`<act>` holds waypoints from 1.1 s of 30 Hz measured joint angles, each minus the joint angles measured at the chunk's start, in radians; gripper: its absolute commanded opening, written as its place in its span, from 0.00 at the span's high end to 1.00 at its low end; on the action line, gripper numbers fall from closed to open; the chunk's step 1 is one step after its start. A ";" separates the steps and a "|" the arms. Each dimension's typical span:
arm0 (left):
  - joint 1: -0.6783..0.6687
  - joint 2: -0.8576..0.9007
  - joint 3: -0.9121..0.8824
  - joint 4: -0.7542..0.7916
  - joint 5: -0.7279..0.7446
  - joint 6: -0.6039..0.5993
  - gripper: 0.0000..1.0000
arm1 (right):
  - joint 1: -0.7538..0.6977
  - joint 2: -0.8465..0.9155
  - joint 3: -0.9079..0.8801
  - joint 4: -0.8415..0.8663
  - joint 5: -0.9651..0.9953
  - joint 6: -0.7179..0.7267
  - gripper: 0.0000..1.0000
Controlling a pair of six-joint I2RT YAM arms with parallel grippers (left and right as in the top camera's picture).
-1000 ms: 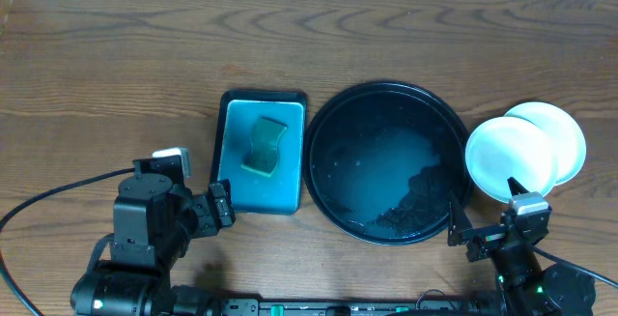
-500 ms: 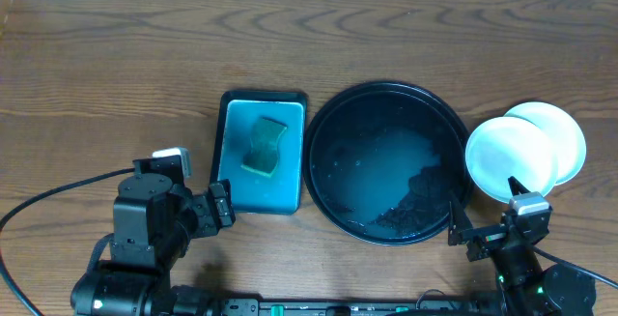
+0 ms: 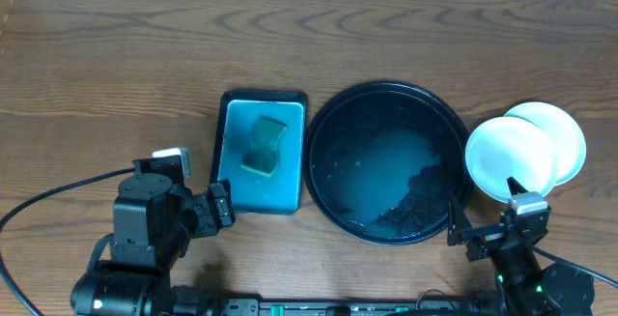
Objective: Clean dirty plates on tray and stack at the side
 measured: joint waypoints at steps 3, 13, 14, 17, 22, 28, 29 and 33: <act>0.000 0.000 0.000 0.000 0.000 0.000 0.09 | 0.000 -0.002 -0.061 0.075 -0.001 0.001 0.01; 0.000 0.000 0.000 0.000 0.000 0.000 0.08 | 0.000 -0.005 -0.390 0.560 -0.021 0.051 0.01; 0.000 0.000 0.000 0.000 0.000 0.000 0.09 | 0.000 -0.005 -0.404 0.571 -0.016 0.054 0.01; 0.000 0.000 0.000 0.000 0.000 0.000 0.08 | 0.000 -0.005 -0.416 0.596 0.023 0.054 0.01; 0.000 0.000 0.000 0.000 0.000 0.000 0.09 | 0.000 -0.005 -0.415 0.563 0.078 0.053 0.01; 0.000 0.000 0.000 0.000 0.000 0.000 0.09 | 0.000 -0.005 -0.415 0.545 0.095 0.042 0.01; 0.000 0.000 0.000 0.000 0.000 0.000 0.08 | 0.000 -0.005 -0.415 0.545 0.095 0.042 0.01; 0.000 0.000 0.000 0.000 0.000 0.000 0.09 | 0.000 -0.005 -0.415 0.545 0.096 0.042 0.01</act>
